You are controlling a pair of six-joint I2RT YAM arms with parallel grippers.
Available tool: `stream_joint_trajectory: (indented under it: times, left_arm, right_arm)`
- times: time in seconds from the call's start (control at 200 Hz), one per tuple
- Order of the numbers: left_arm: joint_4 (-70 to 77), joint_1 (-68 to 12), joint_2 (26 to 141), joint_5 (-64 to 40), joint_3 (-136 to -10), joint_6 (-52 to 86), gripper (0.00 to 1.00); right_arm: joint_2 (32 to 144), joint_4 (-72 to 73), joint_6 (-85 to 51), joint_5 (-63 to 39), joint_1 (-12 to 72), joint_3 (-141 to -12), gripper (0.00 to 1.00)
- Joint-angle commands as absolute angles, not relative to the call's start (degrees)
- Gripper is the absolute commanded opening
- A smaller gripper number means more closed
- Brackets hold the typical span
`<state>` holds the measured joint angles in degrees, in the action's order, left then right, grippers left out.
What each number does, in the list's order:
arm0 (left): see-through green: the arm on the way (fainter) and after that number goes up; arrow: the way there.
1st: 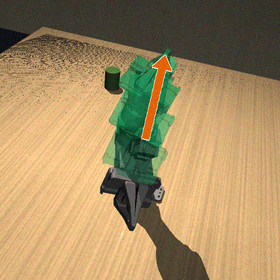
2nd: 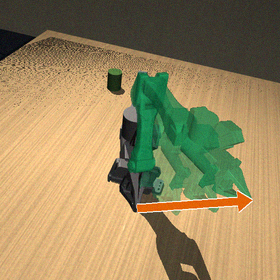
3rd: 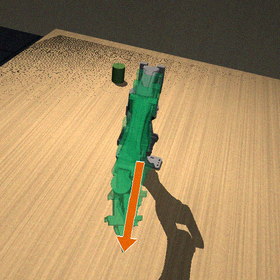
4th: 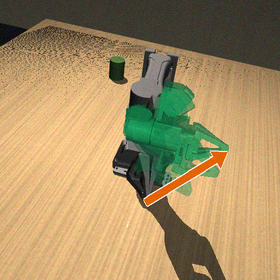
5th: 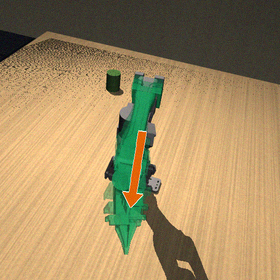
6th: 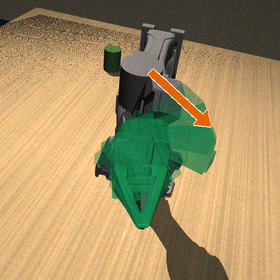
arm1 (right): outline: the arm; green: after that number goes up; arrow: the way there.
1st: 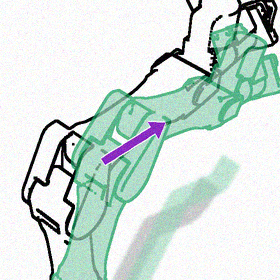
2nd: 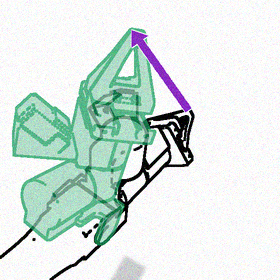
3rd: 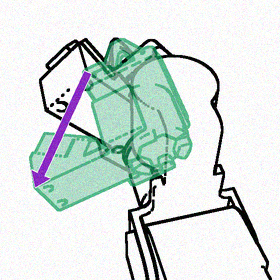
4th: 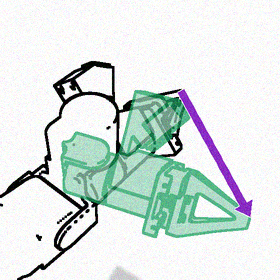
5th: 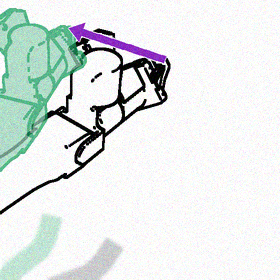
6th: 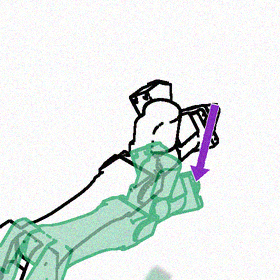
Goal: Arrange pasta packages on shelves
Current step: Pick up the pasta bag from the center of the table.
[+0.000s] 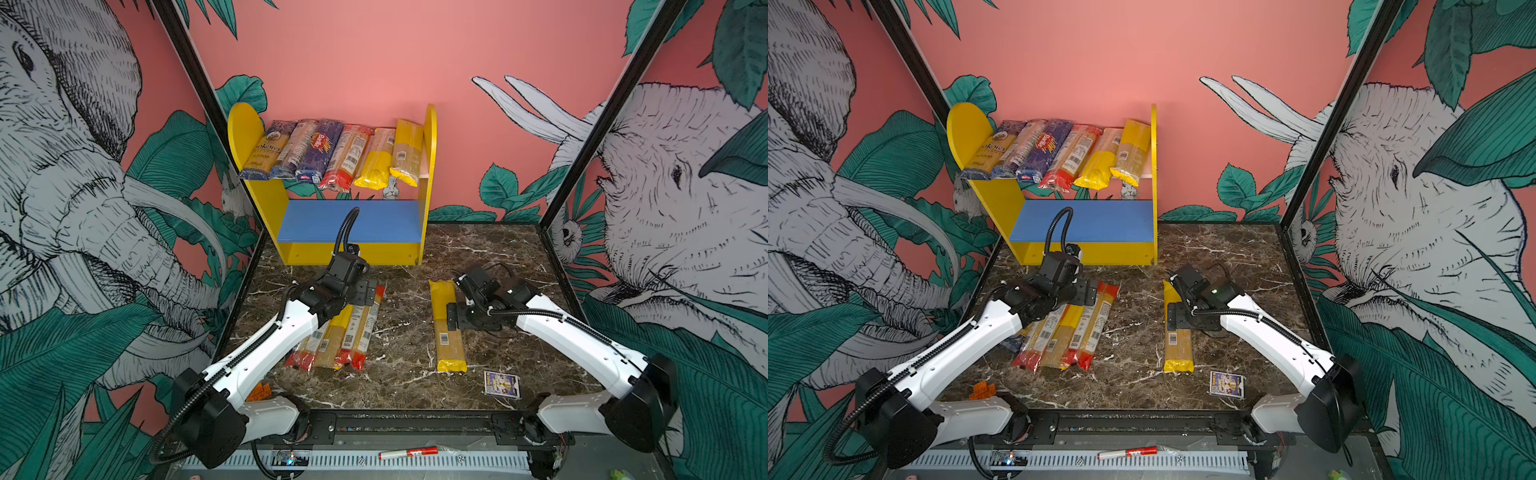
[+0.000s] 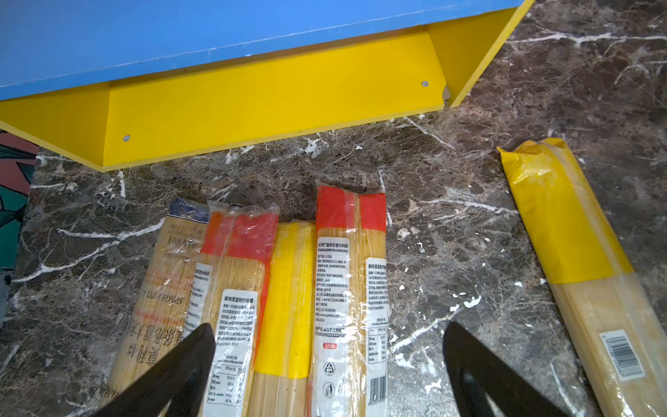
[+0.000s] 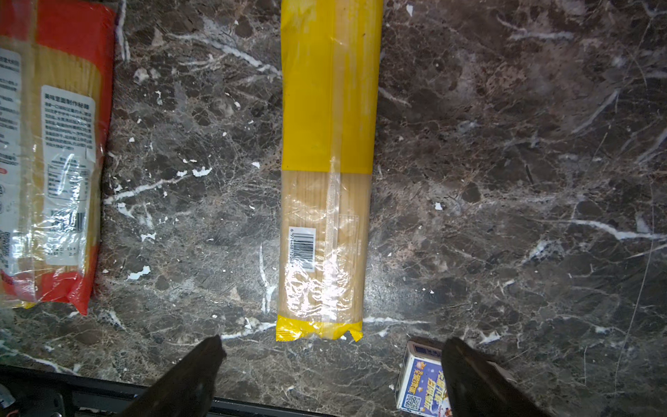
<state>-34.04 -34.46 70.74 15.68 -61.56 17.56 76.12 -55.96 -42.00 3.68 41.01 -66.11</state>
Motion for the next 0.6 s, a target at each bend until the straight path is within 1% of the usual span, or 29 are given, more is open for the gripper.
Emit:
stream_joint_trajectory:
  times: [0.0,0.185,0.355,0.595]
  left_arm:
    - [-33.22,-33.88,68.51,14.32,-60.44,17.29,1.00]
    - [-30.27,-32.98,66.28,13.86,-57.21,18.81,0.99]
    - [-31.69,-32.95,63.60,16.13,-56.38,18.59,1.00]
    - [-34.09,-32.96,55.96,17.06,-51.34,21.43,0.99]
  right_arm:
    - [75.70,-56.65,-47.12,6.99,43.34,-64.89,0.93]
    - [75.13,-57.48,-48.79,6.99,45.67,-63.22,0.93]
    - [74.18,-56.82,-50.46,6.61,47.56,-60.14,0.93]
    - [76.41,-54.65,-52.64,6.87,52.18,-57.23,0.94]
